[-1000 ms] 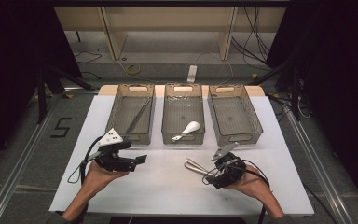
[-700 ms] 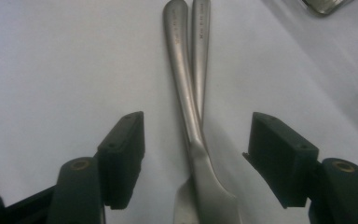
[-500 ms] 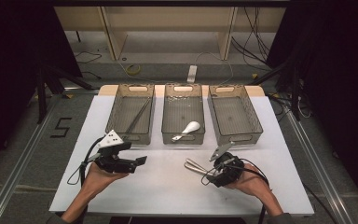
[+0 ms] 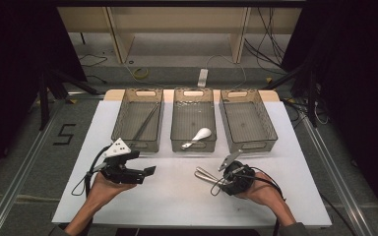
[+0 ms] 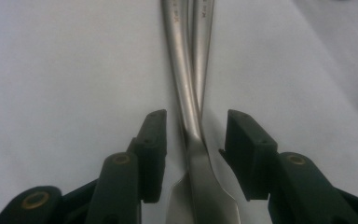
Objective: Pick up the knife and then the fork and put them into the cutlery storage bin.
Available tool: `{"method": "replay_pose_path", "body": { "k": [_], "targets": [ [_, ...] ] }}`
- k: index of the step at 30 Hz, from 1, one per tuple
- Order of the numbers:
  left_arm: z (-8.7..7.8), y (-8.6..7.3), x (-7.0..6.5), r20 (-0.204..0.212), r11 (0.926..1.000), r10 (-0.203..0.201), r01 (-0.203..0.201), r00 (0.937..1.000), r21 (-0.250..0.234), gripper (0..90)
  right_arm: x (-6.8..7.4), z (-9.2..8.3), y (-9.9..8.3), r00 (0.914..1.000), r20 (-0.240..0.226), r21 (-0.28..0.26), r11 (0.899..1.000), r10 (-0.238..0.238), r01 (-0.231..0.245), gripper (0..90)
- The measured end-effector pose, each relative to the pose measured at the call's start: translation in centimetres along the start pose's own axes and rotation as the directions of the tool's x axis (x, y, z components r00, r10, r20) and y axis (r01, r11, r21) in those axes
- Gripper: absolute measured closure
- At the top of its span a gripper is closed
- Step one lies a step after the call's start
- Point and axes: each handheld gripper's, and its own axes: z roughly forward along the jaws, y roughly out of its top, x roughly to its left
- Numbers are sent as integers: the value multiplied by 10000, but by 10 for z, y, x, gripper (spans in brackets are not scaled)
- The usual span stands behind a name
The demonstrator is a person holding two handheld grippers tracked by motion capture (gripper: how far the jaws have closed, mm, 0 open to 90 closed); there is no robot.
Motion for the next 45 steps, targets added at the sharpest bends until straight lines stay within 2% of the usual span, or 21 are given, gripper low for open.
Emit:
{"method": "replay_pose_path", "body": {
  "k": [5,17,27,30,32,45],
  "targets": [
    [0,0,0,11,10000,-9,9,10000,26,155,-1,4,2,9999,-125,296,9995,-58,61,647],
    [1,0,-1,-14,10000,25,-25,10000,87,155,-5,5,3,9991,-430,351,9994,48,-33,738],
    [2,-1,-1,-28,9998,91,-91,10000,198,156,-4,5,4,9982,-497,368,9987,-340,359,781],
    [2,-1,0,-42,9998,87,-86,10000,171,155,-2,5,5,9959,-381,369,9959,-816,831,798],
    [2,-1,0,-44,9998,92,-91,9999,166,156,-1,4,5,9952,-374,398,9950,-902,917,801],
    [1,0,0,-53,9999,100,-99,9999,116,156,1,-1,5,9948,-202,325,9944,-998,1004,807]
  ]
}}
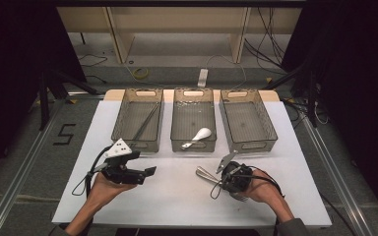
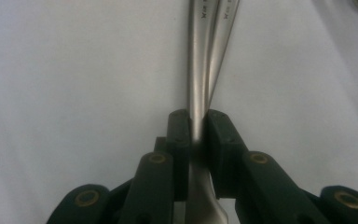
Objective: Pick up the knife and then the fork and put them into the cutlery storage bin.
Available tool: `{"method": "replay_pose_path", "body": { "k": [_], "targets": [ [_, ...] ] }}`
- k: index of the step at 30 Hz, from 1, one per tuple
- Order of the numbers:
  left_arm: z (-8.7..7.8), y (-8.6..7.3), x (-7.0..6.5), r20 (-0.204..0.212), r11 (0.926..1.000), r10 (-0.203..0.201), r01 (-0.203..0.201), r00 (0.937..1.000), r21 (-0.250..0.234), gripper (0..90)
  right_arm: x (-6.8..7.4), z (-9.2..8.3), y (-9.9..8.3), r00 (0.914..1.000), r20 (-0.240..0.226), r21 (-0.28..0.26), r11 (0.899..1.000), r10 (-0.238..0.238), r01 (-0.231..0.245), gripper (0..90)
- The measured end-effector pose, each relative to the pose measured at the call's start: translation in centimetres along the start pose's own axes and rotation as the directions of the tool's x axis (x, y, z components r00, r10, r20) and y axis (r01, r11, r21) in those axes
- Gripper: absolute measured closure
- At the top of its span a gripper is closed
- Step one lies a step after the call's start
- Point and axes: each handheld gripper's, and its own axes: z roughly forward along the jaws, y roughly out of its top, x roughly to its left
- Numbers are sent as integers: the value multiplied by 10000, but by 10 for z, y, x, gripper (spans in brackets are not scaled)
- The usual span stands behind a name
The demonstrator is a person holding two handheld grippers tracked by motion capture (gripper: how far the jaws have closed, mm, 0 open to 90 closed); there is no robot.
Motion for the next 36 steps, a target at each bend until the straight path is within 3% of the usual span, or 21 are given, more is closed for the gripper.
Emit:
{"method": "replay_pose_path", "body": {
  "k": [5,13,24,28,36],
  "targets": [
    [0,0,0,-13,10000,-25,25,10000,-45,156,-2,-4,-2,9999,163,-116,9999,38,-36,808],
    [-2,0,2,-62,9996,-145,144,9999,-249,156,-5,-15,-1,9990,398,-848,9962,219,-185,809],
    [-6,1,5,-106,9974,-327,319,9994,-644,156,-19,-37,-2,9954,639,-1677,9840,714,-598,809],
    [-7,1,6,-144,9968,-399,388,9991,-700,156,-24,-42,0,9909,964,-1936,9783,941,-741,810],
    [-10,1,7,-180,9946,-438,419,9989,-945,156,-39,-51,5,9852,1115,-2303,9677,1306,-1022,809]
  ]
}}
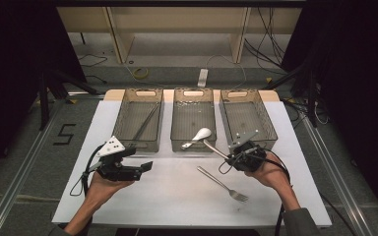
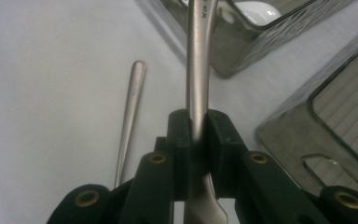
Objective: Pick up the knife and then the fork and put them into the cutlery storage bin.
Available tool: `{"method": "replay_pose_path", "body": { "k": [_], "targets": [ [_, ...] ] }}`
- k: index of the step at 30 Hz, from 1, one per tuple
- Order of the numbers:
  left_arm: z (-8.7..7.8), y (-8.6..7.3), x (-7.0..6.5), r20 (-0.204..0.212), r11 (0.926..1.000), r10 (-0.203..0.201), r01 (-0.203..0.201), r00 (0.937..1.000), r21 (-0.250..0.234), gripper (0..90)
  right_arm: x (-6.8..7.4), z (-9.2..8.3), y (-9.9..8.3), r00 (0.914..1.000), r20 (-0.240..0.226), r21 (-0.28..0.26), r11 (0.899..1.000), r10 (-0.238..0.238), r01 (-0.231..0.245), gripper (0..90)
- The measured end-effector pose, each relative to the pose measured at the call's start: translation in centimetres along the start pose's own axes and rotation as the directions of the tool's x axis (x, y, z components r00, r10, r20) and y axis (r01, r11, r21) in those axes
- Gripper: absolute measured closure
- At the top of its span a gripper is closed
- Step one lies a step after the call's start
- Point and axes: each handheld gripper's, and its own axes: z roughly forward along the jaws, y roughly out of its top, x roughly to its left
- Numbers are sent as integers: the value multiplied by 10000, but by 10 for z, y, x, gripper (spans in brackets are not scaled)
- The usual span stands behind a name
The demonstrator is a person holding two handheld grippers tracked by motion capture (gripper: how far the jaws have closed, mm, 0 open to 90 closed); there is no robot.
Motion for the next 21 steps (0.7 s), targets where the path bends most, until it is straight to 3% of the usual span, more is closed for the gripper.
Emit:
{"method": "replay_pose_path", "body": {
  "k": [13,21],
  "targets": [
    [-6,-1,0,11,9994,-119,120,9999,-328,155,-35,-6,13,9940,416,-460,9940,1009,-990,809],
    [-10,-4,-1,-41,9991,-61,59,10000,-421,154,-56,-5,24,9895,729,-396,9917,1250,-1224,809]
  ]
}}
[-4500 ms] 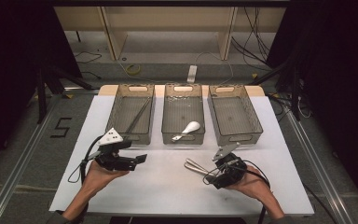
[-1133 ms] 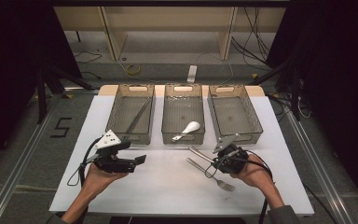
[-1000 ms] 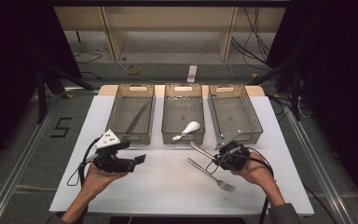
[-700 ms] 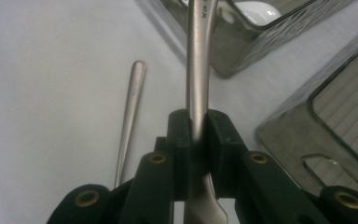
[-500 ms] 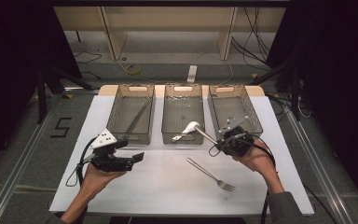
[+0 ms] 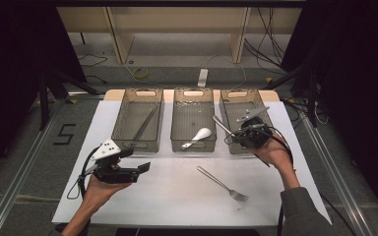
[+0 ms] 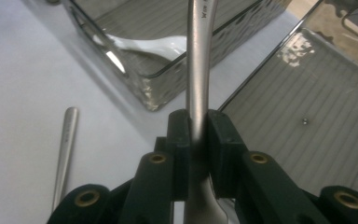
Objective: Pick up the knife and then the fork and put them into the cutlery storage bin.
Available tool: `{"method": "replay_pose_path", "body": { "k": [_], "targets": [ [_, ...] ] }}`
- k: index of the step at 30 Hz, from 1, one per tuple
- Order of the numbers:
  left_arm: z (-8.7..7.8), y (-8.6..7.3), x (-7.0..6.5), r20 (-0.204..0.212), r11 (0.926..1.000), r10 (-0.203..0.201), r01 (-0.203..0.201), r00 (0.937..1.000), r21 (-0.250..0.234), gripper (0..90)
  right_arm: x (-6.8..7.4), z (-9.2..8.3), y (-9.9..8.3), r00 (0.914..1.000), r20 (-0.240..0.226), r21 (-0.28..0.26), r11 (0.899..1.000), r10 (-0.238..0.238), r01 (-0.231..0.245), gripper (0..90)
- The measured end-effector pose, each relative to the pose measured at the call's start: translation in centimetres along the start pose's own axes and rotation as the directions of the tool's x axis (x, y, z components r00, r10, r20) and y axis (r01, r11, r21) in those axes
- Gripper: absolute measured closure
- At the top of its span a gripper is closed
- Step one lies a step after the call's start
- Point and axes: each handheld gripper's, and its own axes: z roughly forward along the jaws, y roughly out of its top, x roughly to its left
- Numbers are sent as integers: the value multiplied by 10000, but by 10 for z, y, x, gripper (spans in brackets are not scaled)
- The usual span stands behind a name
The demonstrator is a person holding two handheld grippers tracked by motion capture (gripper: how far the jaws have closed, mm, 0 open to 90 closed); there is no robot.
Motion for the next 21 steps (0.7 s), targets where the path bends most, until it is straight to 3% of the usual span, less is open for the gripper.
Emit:
{"method": "replay_pose_path", "body": {
  "k": [12,21],
  "targets": [
    [-2,0,-1,-5,9999,43,-43,10000,-102,154,-28,12,23,9963,525,54,9976,687,-691,809],
    [-2,0,-1,-15,9999,32,-32,10000,-158,154,-54,18,35,9850,847,106,9884,1501,-1515,809]
  ]
}}
